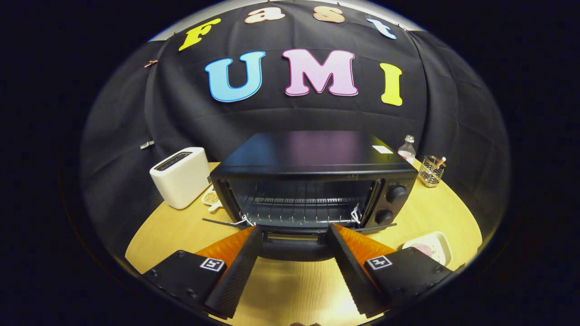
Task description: Open the toaster oven, put the food inside, and close the toaster oven door.
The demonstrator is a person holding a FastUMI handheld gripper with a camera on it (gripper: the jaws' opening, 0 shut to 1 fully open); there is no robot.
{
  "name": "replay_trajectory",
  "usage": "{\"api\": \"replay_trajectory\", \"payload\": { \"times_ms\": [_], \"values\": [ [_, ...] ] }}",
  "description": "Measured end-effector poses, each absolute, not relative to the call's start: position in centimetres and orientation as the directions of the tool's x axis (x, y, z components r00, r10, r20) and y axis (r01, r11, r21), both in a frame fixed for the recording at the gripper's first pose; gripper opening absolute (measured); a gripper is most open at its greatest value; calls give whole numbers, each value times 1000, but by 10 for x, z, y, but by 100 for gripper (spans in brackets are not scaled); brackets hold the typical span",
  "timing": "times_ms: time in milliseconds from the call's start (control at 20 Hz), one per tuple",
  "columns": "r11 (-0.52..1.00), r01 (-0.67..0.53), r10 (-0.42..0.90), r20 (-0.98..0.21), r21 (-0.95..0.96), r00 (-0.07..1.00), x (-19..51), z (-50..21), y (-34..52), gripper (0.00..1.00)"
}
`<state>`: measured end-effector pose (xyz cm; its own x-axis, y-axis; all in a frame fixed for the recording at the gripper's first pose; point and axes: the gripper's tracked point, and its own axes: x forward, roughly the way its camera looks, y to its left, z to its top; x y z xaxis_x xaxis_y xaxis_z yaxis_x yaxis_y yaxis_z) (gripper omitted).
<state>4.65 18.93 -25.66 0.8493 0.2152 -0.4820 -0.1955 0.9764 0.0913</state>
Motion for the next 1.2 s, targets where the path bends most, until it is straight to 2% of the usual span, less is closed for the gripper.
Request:
{"api": "replay_trajectory", "payload": {
  "times_ms": [200, 450, 600, 850, 1200],
  "values": [
    [969, -242, 234, -514, 51, 825, 18, -281, 186, 97],
    [962, -262, 249, -637, 76, 730, -21, -334, 171, 97],
    [961, -255, 265, -618, 107, 741, -25, -317, 142, 97],
    [966, -242, 248, -604, 93, 757, -15, -272, 47, 97],
    [984, -91, 171, -695, 151, 699, 13, -265, -100, 99]
  ]
}}
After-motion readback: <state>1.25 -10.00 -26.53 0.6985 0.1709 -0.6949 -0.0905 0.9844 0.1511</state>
